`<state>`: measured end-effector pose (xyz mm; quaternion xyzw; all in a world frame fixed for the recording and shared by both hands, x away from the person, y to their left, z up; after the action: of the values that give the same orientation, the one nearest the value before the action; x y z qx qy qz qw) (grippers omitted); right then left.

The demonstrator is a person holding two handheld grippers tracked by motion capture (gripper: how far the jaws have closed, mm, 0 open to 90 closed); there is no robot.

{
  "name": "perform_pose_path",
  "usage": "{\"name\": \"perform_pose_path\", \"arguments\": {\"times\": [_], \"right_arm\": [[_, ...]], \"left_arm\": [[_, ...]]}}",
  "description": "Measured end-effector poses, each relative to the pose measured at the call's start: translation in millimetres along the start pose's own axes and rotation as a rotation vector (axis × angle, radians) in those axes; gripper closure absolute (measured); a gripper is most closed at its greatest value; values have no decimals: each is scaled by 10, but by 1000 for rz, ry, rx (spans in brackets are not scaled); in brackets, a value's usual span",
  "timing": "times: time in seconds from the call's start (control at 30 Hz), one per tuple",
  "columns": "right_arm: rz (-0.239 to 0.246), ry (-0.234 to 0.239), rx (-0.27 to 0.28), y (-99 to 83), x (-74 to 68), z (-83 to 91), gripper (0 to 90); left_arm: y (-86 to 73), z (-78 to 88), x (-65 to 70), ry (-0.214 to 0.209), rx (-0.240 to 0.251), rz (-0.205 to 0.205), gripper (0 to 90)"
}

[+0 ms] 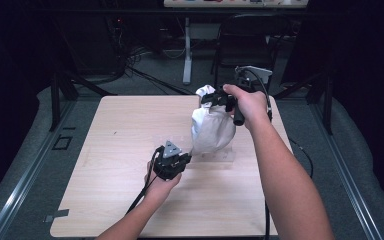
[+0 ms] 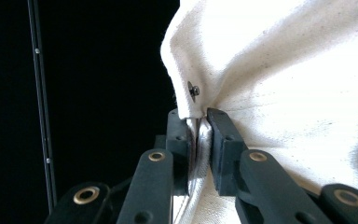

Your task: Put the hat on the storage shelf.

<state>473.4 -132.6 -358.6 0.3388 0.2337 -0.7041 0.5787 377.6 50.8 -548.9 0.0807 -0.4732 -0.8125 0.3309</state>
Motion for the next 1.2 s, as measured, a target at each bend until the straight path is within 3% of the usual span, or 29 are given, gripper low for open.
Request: {"name": "perform_pose_path", "arguments": {"times": [0.13,0.33,0.6,0.83,0.93,0.97,1.2], "right_arm": [[8,-10,0,-3,1,-23,802],[20,-40,-6,-14,11,-50,800],[33,-71,-7,-28,30,-104,794],[42,-90,-20,-52,59,-185,792],[45,-94,-26,-59,73,-220,790],[44,-97,-33,-62,78,-226,790],[43,-123,-29,-56,134,-275,791]], "left_arm": [[-30,4,-18,-4,-6,9,843],[-89,-12,-51,-11,15,60,848],[-137,-22,-75,0,17,61,855],[-202,-41,-92,-1,-12,63,858],[-245,-74,-103,5,1,67,859],[-270,-81,-108,1,-23,74,859],[-328,-116,-124,-2,-29,81,859]]}}
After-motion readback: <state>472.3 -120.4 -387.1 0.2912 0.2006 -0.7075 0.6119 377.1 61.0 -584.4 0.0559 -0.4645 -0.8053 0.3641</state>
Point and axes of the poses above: each handheld gripper's, and its own axes: z roughly backward along the jaws, y roughly out of its top, x roughly to its right, the point moved 4 cm from there along -z, roughly forward along the jaws, and after that the axes turned 10 degrees about -y, right-handed, at the moved point
